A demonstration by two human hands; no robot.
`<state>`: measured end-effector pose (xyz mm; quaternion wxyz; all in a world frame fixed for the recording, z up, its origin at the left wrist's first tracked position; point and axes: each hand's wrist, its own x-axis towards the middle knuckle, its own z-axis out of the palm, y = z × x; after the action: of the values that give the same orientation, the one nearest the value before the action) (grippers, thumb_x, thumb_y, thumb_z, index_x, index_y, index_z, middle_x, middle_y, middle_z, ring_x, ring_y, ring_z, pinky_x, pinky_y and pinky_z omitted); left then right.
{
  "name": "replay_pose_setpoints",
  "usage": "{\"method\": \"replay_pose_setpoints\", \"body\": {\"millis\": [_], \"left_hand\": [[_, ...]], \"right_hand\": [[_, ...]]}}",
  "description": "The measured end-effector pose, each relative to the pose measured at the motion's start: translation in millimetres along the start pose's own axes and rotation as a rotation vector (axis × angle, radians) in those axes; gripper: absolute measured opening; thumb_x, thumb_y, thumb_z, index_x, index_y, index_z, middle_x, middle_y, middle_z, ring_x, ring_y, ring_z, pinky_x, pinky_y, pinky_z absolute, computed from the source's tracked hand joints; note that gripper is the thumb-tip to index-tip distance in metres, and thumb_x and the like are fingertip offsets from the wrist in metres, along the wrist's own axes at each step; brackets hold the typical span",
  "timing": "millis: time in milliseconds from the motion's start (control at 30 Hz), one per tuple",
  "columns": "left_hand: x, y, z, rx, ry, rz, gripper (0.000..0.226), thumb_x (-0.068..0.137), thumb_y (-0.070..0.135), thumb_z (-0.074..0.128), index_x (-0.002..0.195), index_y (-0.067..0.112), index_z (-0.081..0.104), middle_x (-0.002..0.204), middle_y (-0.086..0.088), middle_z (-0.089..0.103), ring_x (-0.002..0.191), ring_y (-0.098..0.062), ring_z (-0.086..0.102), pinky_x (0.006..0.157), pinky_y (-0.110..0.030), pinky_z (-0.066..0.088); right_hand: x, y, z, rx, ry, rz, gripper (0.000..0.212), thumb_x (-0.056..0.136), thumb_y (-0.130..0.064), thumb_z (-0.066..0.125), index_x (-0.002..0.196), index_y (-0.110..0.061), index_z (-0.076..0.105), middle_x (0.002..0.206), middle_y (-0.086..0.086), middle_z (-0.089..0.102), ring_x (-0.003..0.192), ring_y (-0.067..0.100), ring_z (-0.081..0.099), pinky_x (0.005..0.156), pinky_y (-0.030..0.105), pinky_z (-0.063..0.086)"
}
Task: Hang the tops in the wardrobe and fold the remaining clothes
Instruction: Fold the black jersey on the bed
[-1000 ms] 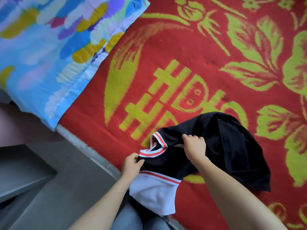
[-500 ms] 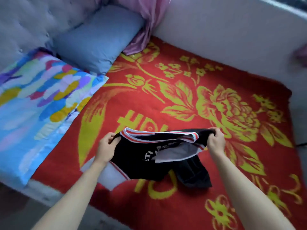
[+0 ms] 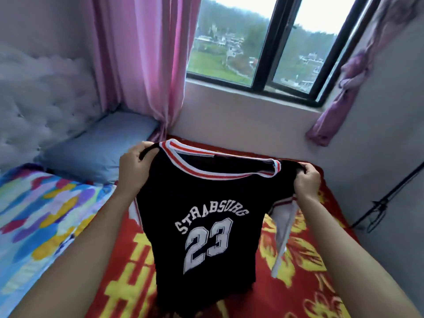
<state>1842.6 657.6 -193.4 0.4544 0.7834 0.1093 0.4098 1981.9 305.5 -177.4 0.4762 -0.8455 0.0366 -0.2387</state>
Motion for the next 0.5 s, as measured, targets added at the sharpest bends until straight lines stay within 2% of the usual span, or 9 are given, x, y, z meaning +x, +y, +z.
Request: {"method": "replay_pose_setpoints", "body": {"millis": [133, 267, 367, 500], "left_hand": [[14.0, 41.5, -17.7, 0.090, 0.086, 0.180, 0.024, 0.087, 0.016, 0.056, 0.099, -0.001, 0.067, 0.098, -0.017, 0.068, 0.096, -0.032, 0.058, 0.088, -0.038, 0.039], [11.9, 57.4, -36.8, 0.221, 0.173, 0.271, 0.024, 0.087, 0.015, 0.055, 0.098, -0.003, 0.068, 0.097, -0.021, 0.068, 0.093, -0.038, 0.058, 0.086, -0.049, 0.040], [0.2, 44.3, -41.2, 0.292, 0.151, 0.263, 0.023, 0.086, 0.015, 0.057, 0.095, -0.003, 0.069, 0.093, -0.023, 0.068, 0.089, -0.040, 0.059, 0.083, -0.051, 0.042], [-30.4, 8.4, -38.8, 0.292, 0.042, 0.159, 0.014, 0.087, 0.010, 0.064, 0.094, 0.000, 0.071, 0.090, -0.020, 0.070, 0.087, -0.038, 0.061, 0.081, -0.046, 0.043]], "right_hand": [[-4.1, -28.4, -28.3, -0.035, 0.100, -0.099, 0.022, 0.092, -0.007, 0.043, 0.107, -0.001, 0.060, 0.106, 0.027, 0.063, 0.100, 0.040, 0.056, 0.081, 0.041, 0.040], [-23.4, -35.6, -49.8, -0.219, 0.186, -0.308, 0.026, 0.092, -0.011, 0.039, 0.108, -0.002, 0.058, 0.101, 0.029, 0.063, 0.091, 0.046, 0.057, 0.073, 0.044, 0.041], [-38.4, -22.4, -54.6, -0.291, 0.122, -0.419, 0.034, 0.088, -0.021, 0.037, 0.103, -0.001, 0.061, 0.094, 0.028, 0.064, 0.084, 0.046, 0.059, 0.066, 0.043, 0.041], [-56.7, 16.7, -44.6, -0.384, -0.063, -0.310, 0.019, 0.096, -0.015, 0.046, 0.102, -0.005, 0.060, 0.089, 0.026, 0.065, 0.082, 0.044, 0.060, 0.062, 0.036, 0.031]]}}
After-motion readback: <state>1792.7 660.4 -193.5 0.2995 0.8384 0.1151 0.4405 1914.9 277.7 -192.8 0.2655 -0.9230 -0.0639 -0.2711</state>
